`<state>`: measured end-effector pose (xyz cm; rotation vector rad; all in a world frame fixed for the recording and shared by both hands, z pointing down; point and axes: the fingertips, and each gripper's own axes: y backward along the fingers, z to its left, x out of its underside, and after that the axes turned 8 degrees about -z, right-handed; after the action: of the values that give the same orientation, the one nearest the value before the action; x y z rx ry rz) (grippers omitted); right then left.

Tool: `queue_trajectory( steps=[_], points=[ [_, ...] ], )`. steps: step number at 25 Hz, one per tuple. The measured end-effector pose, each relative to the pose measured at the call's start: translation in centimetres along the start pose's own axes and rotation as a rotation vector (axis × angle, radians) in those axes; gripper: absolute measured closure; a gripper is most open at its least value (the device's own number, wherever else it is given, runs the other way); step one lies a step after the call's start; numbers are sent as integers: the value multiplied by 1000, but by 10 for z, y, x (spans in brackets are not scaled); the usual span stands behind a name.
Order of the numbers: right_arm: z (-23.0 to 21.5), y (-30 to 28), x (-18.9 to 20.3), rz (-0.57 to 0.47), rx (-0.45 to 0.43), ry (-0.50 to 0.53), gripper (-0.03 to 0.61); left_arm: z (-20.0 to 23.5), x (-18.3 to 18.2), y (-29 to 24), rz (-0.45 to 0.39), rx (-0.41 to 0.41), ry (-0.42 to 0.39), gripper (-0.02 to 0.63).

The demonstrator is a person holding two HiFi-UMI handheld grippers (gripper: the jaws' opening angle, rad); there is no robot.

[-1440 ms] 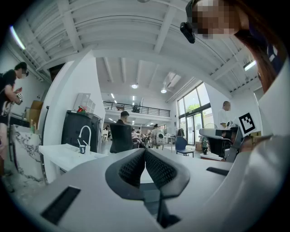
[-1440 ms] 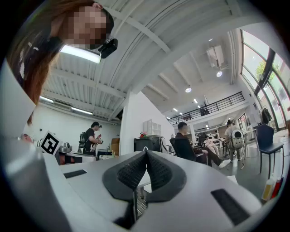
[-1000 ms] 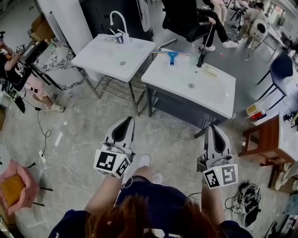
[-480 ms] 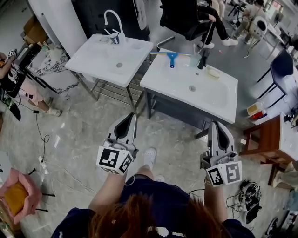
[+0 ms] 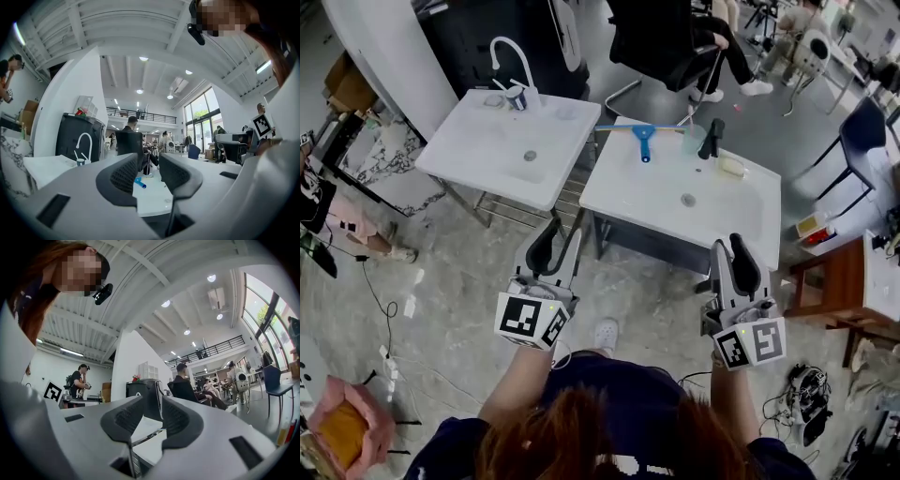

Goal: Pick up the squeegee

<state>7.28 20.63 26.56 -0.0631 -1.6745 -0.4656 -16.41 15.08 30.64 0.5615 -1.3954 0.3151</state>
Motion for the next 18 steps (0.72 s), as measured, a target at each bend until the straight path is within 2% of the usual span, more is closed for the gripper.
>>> queue_trajectory(
  steps=[6, 10, 18],
  points=[
    [-7, -40, 11, 3, 22, -36, 388, 36, 9, -35, 24, 10, 3, 432],
    [-15, -57, 18, 22, 31, -23, 354, 53, 16, -55, 31, 9, 26, 396],
    [-44, -103, 35, 3, -7, -50, 321, 77, 32, -93, 43, -27, 15, 371]
  ],
)
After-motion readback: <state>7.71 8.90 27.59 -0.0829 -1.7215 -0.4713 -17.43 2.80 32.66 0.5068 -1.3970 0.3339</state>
